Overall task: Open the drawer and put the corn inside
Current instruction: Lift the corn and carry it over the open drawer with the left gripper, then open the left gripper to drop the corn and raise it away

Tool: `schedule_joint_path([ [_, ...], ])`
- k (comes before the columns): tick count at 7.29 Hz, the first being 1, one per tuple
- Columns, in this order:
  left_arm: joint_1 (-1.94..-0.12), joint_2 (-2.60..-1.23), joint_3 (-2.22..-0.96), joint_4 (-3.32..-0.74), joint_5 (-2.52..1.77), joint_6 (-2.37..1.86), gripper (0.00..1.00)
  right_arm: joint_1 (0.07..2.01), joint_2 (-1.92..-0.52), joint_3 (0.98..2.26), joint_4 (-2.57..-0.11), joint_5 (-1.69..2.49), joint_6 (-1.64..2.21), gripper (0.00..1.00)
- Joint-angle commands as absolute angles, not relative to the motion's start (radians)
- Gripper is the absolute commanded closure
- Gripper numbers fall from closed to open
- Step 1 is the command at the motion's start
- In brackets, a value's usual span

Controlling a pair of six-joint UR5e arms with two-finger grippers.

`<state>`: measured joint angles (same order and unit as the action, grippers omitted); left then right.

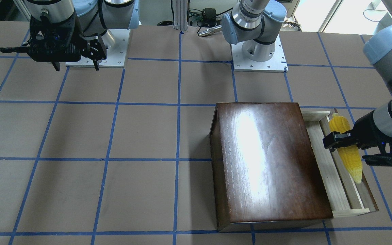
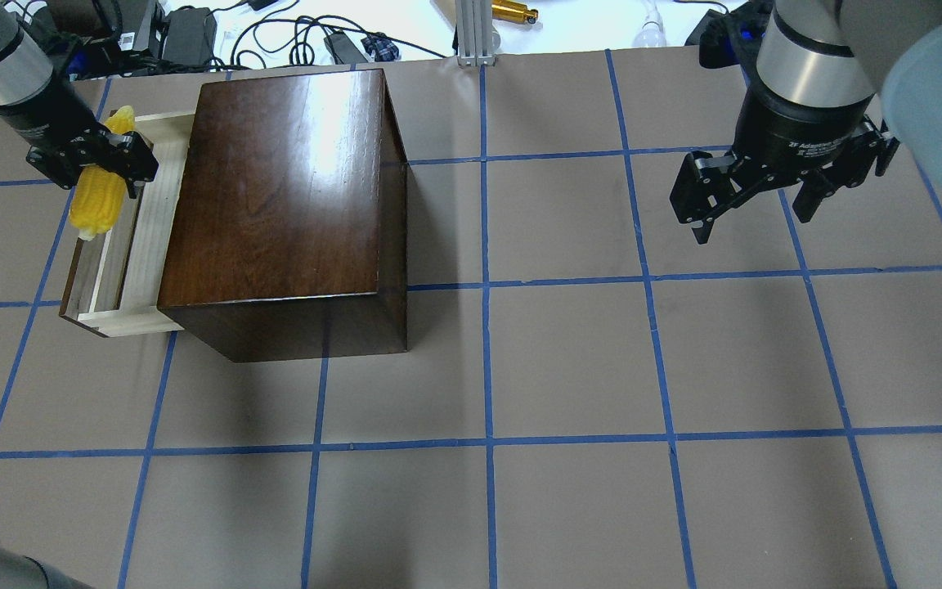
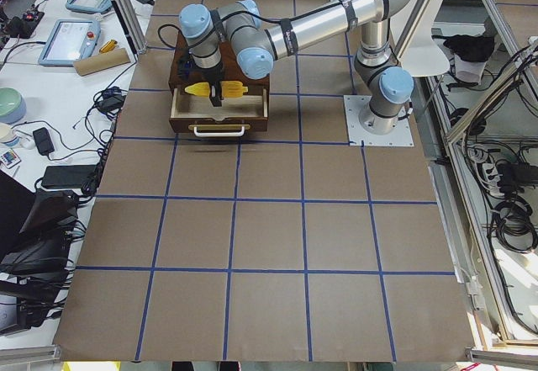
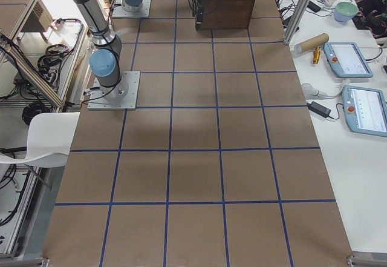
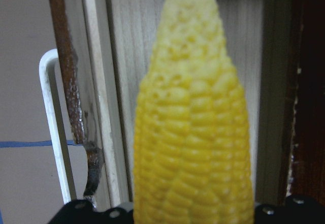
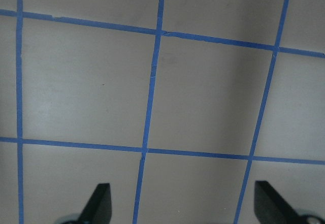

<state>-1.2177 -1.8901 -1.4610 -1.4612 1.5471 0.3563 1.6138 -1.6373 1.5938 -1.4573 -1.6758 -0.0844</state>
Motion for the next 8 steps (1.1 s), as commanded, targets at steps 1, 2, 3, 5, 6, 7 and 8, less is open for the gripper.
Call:
schedule_joint_path([
  [1,-1.218,-1.887,-1.456,-1.462,1.546,0.353,0.04,1.614,-1.637,1.594,-1.457,-1.677,-0.084,0.00],
  [2,-1.218,-1.882,-1.456,-1.462,1.546,0.353,0.04,1.614,-1.637,1.594,-1.457,-1.677,-0.084,0.00],
  [3,-1.218,-1.878,-1.456,-1.463,1.549,0.353,0.04,1.614,-1.637,1.594,-1.457,-1.677,-0.084,0.00],
  [5,-1.227,-1.824,-1.456,-1.495,1.551,0.348,0.03,1.614,-1.638,1.594,-1.457,-1.677,-0.084,0.00],
  [6,-1.239,-1.778,-1.442,-1.549,1.549,0.348,0.03,1.614,-1.638,1.594,-1.457,-1.677,-0.084,0.00],
  [7,-1.294,-1.735,-1.416,-1.616,1.549,0.318,0.03,1.614,-1.637,1.594,-1.457,-1.675,-0.084,0.00],
  [8,-1.375,-1.698,-1.410,-1.632,1.554,0.232,0.03,1.614,-1.638,1.594,-1.457,-1.677,-0.084,0.00],
])
